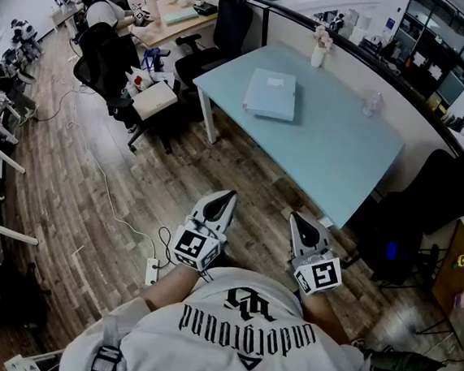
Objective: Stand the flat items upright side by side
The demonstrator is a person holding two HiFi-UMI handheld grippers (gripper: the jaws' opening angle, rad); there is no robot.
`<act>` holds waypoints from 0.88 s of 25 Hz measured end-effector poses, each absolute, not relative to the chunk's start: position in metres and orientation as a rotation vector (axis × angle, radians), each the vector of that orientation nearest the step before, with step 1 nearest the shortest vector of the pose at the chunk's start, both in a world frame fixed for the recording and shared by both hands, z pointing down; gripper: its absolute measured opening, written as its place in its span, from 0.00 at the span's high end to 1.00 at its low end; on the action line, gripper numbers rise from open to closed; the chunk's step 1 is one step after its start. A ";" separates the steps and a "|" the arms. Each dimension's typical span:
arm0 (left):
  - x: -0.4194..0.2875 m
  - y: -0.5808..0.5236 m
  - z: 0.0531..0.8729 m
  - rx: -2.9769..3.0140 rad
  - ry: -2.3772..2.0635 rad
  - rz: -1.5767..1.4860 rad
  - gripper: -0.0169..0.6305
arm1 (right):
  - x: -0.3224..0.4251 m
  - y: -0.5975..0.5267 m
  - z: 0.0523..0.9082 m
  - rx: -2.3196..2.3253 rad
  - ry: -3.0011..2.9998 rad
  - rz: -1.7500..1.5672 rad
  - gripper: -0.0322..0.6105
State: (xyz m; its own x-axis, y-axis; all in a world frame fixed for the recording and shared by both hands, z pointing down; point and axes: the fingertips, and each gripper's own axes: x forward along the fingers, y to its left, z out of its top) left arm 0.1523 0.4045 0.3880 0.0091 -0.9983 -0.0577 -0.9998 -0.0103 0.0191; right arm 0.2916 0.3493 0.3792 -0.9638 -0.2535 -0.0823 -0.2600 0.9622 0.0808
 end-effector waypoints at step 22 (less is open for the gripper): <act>0.106 0.390 0.392 -2.207 2.209 0.063 0.97 | 0.245 0.334 0.380 -0.405 3.030 0.140 0.94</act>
State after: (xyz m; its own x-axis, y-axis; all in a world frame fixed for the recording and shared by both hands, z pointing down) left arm 0.1056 0.3901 0.3919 -0.0013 -0.9991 -0.0418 -0.9999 0.0006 0.0155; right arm 0.2446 0.3344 0.3800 -0.9617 -0.2579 -0.0927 -0.2653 0.9609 0.0796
